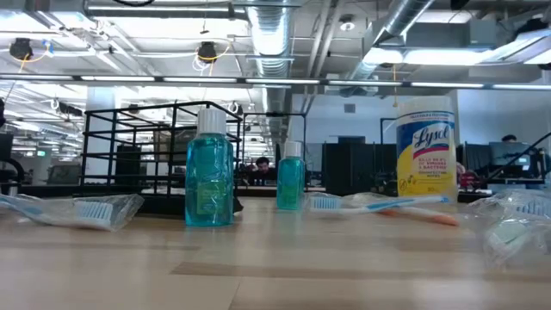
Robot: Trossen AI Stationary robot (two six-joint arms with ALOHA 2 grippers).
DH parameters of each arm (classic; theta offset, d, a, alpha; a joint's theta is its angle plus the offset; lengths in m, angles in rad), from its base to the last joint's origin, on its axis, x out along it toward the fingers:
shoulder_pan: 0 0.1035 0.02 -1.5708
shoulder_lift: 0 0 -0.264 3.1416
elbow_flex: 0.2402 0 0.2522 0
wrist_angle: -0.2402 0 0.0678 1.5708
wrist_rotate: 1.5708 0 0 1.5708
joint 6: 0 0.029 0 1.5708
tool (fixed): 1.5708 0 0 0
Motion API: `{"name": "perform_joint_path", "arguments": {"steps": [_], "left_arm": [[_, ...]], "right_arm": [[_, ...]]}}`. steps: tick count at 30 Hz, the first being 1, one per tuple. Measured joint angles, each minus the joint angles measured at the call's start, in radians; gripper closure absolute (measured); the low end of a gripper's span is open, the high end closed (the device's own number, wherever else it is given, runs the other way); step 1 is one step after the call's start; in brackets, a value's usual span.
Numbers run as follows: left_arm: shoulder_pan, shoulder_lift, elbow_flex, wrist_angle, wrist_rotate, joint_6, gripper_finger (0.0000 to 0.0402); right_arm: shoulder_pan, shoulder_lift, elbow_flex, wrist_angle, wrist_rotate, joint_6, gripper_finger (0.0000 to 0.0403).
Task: Pick & Place toothbrushing station
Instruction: Put the top blue toothbrush into left compartment of the wire organizer
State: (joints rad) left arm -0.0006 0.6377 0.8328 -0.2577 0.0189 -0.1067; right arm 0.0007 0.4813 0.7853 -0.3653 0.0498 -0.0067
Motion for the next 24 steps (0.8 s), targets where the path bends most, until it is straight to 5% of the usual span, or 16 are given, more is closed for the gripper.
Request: {"name": "perform_joint_path", "arguments": {"steps": [24], "left_arm": [[0.002, 0.356, -0.065, 0.083, -0.019, -0.008, 0.0401]], "right_arm": [[0.011, 0.268, -0.03, -0.073, 0.007, 0.017, 0.0403]]}}
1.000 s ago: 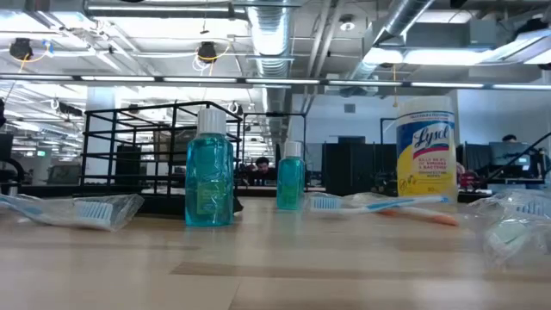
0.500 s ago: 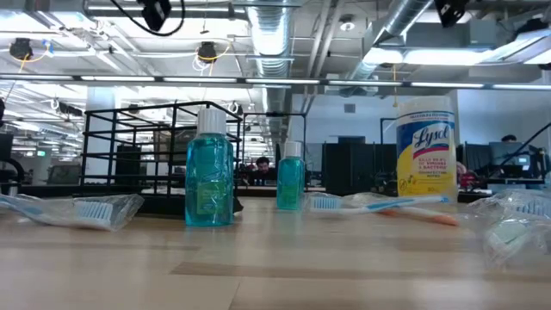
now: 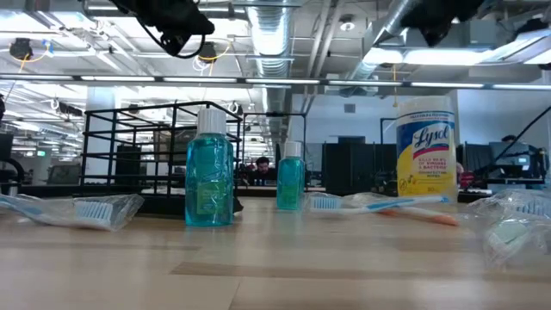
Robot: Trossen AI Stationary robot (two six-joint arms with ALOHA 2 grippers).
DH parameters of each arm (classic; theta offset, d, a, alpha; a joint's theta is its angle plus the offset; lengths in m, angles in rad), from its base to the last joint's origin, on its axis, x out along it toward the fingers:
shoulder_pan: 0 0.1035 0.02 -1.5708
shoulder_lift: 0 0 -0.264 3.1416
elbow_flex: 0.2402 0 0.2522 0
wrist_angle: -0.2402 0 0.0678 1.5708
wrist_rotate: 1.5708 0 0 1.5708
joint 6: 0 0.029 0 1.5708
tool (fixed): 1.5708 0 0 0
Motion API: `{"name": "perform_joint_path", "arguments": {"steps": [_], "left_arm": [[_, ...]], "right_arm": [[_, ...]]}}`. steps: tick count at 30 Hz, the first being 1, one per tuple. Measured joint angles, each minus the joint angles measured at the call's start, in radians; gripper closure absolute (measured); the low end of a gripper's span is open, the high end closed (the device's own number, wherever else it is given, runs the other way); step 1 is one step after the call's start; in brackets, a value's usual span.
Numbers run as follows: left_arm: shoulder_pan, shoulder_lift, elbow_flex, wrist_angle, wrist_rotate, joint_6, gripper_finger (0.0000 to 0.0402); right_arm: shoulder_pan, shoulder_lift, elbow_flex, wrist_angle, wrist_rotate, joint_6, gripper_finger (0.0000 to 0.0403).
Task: Pick & Place toothbrushing station
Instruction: Put the top blue toothbrush into left compartment of the wire organizer
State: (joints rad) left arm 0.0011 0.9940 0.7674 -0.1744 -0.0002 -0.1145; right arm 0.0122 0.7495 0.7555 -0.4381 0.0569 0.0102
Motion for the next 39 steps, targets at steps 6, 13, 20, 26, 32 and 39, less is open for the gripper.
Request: {"name": "perform_joint_path", "arguments": {"steps": [6, 13, 20, 26, 32, 39], "left_arm": [[0.0, -0.018, -0.108, 0.182, 0.0, 0.032, 0.0401], [-0.004, -0.063, -0.249, 0.34, 0.0, 0.003, 0.0401], [-0.004, -0.068, -0.304, 0.438, 0.0, -0.001, 0.0401], [-0.004, -0.067, -0.306, 0.446, 0.001, -0.002, 0.0401], [-0.004, -0.067, -0.306, 0.454, 0.001, -0.002, 0.0401], [-0.004, -0.067, -0.306, 0.469, 0.001, 0.001, 0.0401]], "right_arm": [[0.0, 0.074, -0.031, 0.103, 0.034, -0.032, 0.0403], [-0.009, 0.099, -0.075, 0.115, 0.034, 0.062, 0.0403], [0.003, 0.192, -0.076, -0.001, 0.018, 0.171, 0.0403], [0.05, 0.332, -0.075, 0.016, 0.015, 0.174, 0.0403], [0.091, 0.46, -0.075, 0.091, -0.002, 0.175, 0.0397], [0.131, 0.561, -0.075, 0.182, -0.012, 0.168, 0.0325]]}}
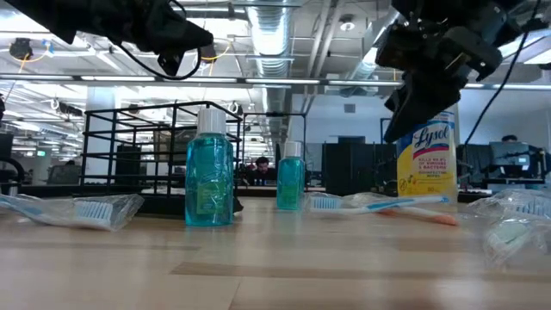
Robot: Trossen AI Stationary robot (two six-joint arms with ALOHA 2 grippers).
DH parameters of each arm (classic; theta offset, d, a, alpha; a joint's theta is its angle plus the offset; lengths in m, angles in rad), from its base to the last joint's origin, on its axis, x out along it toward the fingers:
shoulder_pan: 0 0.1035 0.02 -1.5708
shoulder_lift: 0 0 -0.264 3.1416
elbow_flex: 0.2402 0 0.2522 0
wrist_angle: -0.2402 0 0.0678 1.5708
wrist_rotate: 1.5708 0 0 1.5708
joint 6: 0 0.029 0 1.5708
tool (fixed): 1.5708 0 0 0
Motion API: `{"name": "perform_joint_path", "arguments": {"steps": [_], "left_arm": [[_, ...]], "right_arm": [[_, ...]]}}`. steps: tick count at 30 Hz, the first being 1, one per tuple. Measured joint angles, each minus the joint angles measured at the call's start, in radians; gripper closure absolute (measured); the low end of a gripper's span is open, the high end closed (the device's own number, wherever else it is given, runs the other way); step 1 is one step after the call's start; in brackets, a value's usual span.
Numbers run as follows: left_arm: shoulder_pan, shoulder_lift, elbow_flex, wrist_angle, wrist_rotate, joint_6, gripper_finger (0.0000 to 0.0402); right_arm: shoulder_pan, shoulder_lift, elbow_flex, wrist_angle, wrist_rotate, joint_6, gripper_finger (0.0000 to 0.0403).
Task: Pick & Place toothbrushing station
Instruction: Put the top blue toothbrush into left compartment of the wire organizer
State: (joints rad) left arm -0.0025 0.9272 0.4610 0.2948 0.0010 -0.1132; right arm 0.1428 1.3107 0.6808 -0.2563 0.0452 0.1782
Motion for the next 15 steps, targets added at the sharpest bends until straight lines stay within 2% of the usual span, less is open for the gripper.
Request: {"name": "perform_joint_path", "arguments": {"steps": [5, 15], "left_arm": [[0.0, 0.0, 0.0, 0.001, 0.0, 0.001, 0.0401], [0.0, 0.0, 0.0, 0.002, 0.0, 0.0, 0.0401]], "right_arm": [[0.032, 0.089, 0.022, 0.025, 0.0, -0.02, 0.0291], [0.053, 0.262, 0.142, 0.029, 0.0, -0.05, 0.0275]]}}
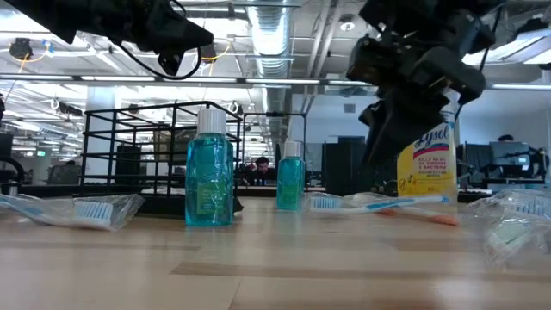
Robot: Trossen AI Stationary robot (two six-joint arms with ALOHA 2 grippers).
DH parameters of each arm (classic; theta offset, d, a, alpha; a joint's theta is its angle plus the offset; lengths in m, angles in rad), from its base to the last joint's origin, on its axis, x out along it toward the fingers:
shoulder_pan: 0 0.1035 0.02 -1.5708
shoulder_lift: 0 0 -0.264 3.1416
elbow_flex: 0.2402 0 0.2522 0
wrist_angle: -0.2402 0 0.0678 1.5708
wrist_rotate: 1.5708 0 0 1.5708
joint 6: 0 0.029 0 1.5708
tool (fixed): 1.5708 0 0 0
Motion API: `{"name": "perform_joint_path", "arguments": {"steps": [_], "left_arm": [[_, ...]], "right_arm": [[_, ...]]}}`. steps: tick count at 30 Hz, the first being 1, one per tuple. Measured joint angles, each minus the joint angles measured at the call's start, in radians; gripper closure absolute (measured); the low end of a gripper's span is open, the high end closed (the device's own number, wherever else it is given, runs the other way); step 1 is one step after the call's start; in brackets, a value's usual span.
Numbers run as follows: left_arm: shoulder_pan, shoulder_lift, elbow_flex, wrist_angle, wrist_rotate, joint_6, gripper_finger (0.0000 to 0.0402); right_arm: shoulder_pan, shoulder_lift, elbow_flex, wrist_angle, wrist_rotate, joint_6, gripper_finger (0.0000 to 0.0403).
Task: Pick & Place toothbrushing station
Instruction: Put the top blue toothbrush into left compartment of the wire organizer
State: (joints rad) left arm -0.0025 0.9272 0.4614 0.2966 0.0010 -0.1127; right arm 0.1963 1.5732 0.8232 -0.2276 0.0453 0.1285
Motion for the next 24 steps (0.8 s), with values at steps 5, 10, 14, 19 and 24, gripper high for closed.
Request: {"name": "perform_joint_path", "arguments": {"steps": [5, 10, 14, 19, 24], "left_arm": [[0.0, 0.0, 0.0, 0.0, 0.0, 0.0, 0.0401], [0.0, 0.0, 0.0, 0.0, 0.0, 0.0, 0.0401], [0.0, 0.0, 0.0, 0.0, 0.0, 0.0, 0.0401], [0.0, 0.0, 0.0, 0.0, 0.0, 0.0, 0.0401], [0.0, 0.0, 0.0, 0.0, 0.0, 0.0, 0.0401]], "right_arm": [[0.008, 0.072, 0.057, -0.015, -0.002, -0.032, 0.0266], [0.013, 0.136, 0.108, -0.076, -0.004, -0.037, 0.0256], [0.013, 0.164, 0.138, -0.091, -0.004, -0.059, 0.025], [0.013, 0.168, 0.139, -0.089, -0.003, -0.06, 0.0249], [0.021, 0.168, 0.139, -0.075, 0.0, -0.06, 0.0255]]}}
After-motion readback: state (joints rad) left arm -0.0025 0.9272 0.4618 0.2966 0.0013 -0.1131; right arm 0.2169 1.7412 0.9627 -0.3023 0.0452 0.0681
